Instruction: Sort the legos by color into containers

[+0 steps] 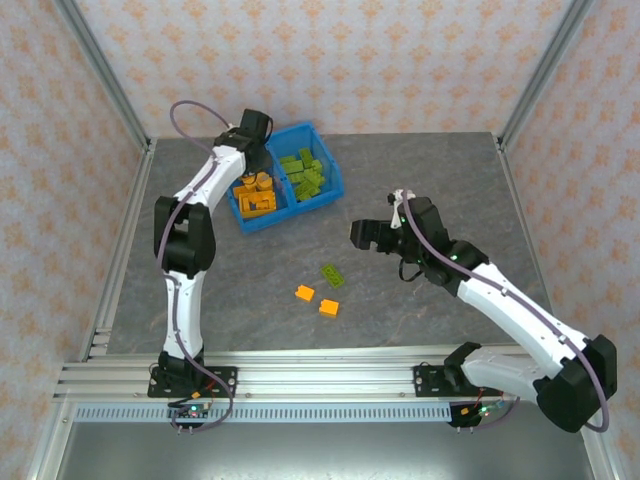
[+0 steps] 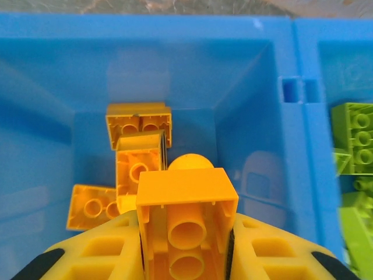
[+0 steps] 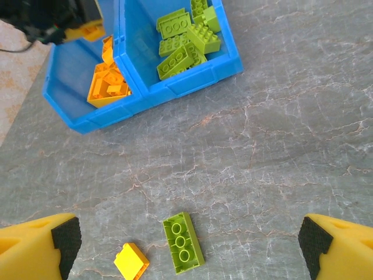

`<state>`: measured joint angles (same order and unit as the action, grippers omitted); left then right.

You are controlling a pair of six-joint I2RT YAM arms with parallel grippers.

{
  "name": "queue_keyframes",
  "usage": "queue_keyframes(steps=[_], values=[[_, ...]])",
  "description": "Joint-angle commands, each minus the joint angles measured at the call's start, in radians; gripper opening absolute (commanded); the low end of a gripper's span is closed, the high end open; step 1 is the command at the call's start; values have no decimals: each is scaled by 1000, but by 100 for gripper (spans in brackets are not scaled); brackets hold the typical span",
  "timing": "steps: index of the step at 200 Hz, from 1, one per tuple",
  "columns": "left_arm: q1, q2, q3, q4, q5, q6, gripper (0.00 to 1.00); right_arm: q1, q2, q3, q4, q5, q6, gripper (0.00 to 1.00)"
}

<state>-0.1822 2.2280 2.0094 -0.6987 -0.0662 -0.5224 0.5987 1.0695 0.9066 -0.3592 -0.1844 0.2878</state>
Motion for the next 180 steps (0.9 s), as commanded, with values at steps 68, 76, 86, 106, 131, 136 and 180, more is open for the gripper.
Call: queue_keyframes(steps=[68, 76, 86, 106, 131, 136, 180], values=[[17, -46, 70, 73, -27, 44, 53, 0, -70, 10, -45, 47, 24, 97], [17, -77, 48, 81, -21, 43, 54, -1, -66, 13, -42, 46, 25, 97], [17, -125, 15, 88, -11, 37, 55, 0, -60, 19, -35, 42, 28, 97], [15, -259, -107, 130, 29, -1, 55, 0, -41, 24, -18, 41, 31, 97], [3, -476, -311, 156, 92, -85, 55, 0, -8, 25, 2, 50, 38, 97], [-3, -514, -352, 152, 105, -99, 55, 0, 0, 24, 9, 54, 40, 97], [-179, -808, -687, 111, 135, -106, 57, -1, 71, 28, 67, 74, 54, 98]])
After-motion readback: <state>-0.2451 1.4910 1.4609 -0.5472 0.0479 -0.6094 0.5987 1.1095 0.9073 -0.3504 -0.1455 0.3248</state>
